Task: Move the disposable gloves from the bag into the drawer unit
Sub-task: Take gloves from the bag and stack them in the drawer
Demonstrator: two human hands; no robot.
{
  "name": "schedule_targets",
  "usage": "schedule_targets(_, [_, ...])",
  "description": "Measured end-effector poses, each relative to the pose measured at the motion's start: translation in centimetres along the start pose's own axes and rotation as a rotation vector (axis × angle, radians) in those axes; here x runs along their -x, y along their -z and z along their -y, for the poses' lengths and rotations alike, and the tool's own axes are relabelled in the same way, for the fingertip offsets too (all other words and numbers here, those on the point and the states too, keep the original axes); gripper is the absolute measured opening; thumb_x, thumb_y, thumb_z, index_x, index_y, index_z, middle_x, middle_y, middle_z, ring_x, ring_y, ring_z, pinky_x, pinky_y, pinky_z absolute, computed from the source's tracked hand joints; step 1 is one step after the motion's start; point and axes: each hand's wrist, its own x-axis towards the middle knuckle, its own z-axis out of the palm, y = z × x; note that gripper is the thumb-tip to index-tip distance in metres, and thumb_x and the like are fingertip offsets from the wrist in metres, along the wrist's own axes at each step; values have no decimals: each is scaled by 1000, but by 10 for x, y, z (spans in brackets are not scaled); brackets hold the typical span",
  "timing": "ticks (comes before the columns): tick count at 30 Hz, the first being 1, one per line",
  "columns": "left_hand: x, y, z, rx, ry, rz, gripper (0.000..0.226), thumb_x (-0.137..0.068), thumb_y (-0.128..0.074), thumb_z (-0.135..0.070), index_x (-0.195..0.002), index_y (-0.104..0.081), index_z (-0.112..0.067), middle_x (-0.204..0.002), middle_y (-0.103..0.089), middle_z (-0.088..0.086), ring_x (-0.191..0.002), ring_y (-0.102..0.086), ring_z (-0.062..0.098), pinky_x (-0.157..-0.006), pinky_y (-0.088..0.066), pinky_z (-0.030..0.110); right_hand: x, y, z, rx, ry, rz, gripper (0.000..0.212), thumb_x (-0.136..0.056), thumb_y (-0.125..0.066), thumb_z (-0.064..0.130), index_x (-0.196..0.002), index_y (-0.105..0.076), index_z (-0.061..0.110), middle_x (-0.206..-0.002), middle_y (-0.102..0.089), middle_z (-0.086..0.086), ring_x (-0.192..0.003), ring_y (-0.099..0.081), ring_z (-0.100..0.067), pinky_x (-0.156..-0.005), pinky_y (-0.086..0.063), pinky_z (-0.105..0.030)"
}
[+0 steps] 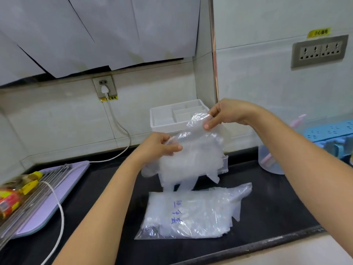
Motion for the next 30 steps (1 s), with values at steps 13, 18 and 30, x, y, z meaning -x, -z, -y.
schedule_targets(13, [-51,12,18,-220,155,-60,45,-77,-79,-29,-59,-40,-16,-44,-47,-12,-62,-58,11,-54,-32,21,-43,-38,-27,-100,-69,-97,27,-83,-73,33,-74,-66,8,-65,-65,1,-55,-57,-8,-56,-46,-15])
schedule_targets(18, [-61,17,20,-292,144,-279,41,-74,-81,-20,-60,-43,-14,-59,-33,-4,-54,-32,12,-50,-25,22,-48,-51,-51,-214,-38,-232,19,-88,-68,20,-88,-68,1,-76,-66,-8,-60,-58,-10,-62,-50,-23])
schedule_targets(30, [-30,-11,26,-273,-45,-627,10,-85,-61,-7,-91,-60,-16,-72,-56,-6,-70,-55,14,-69,-53,34,-46,-76,-77,-223,-54,-328,21,-89,-66,27,-101,-69,9,-104,-67,-5,-95,-64,-22,-60,-43,-15])
